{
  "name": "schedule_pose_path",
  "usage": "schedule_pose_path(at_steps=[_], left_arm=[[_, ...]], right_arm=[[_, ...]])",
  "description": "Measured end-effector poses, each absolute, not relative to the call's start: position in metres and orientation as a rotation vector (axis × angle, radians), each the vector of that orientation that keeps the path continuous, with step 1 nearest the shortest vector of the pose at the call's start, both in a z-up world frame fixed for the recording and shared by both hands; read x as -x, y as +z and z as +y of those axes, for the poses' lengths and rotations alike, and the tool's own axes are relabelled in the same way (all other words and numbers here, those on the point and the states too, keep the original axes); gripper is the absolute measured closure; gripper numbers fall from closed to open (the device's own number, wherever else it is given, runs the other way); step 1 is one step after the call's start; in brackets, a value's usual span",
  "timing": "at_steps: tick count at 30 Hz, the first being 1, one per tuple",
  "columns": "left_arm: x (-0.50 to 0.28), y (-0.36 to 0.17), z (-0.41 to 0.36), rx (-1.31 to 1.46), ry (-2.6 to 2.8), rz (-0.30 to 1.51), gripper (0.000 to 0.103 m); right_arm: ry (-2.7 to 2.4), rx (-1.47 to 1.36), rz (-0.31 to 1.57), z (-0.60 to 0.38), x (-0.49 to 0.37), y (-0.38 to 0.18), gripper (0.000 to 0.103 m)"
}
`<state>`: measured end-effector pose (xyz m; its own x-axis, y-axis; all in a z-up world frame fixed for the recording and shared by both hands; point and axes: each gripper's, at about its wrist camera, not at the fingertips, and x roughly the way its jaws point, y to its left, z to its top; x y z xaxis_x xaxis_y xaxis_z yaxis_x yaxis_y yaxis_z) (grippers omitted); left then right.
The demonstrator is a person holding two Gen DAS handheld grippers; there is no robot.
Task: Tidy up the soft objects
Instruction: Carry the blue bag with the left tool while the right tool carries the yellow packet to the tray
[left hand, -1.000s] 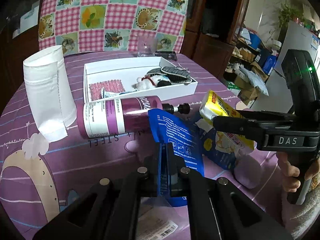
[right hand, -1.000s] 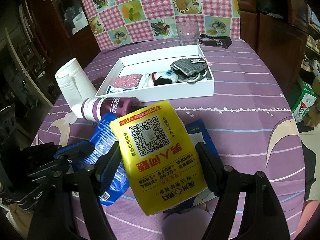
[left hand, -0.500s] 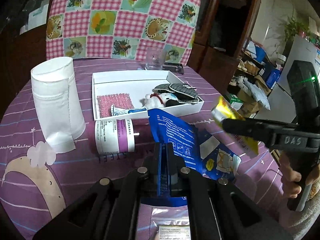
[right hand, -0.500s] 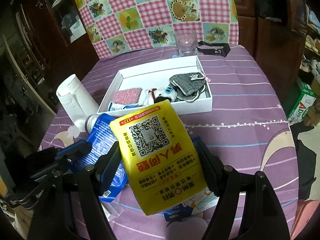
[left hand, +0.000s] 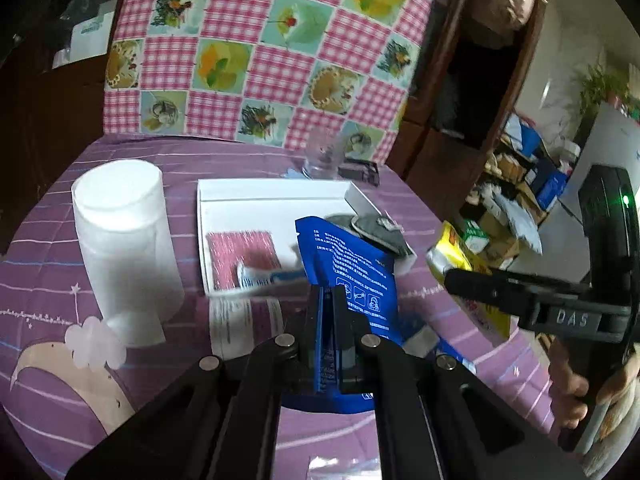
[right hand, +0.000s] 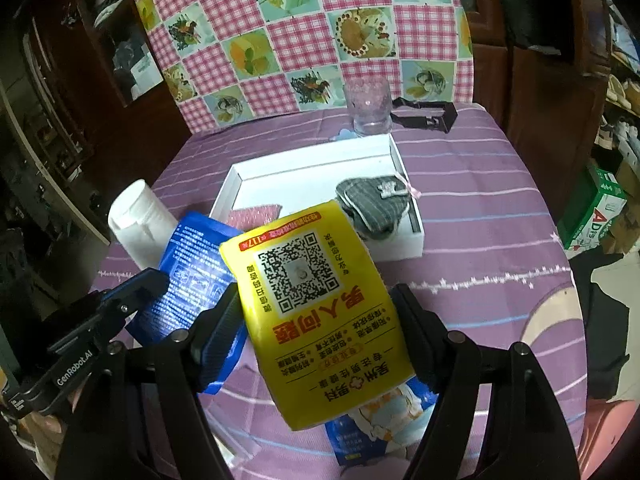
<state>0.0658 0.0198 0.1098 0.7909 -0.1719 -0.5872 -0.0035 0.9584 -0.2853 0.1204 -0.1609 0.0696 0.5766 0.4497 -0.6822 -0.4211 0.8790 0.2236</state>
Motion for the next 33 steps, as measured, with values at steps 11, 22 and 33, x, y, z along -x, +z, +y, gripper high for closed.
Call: schedule_pose_path(at_steps=[11, 22, 33], left_arm=[[-0.117, 0.104, 0.045, 0.326, 0.014, 0.664, 0.101], [-0.161, 0.087, 0.058, 0.314, 0.132, 0.701, 0.101], [-0.184, 0.046, 0.072, 0.305, 0.214, 0.811, 0.1]], right_arm=[[0.495, -0.164, 0.846, -0.146, -0.173, 0.074, 0.028], [0.474, -0.232, 0.886, -0.12, -0.221, 0.053, 0.028], [0.424, -0.199, 0.888, -0.104, -0.244, 0.022, 0.028]])
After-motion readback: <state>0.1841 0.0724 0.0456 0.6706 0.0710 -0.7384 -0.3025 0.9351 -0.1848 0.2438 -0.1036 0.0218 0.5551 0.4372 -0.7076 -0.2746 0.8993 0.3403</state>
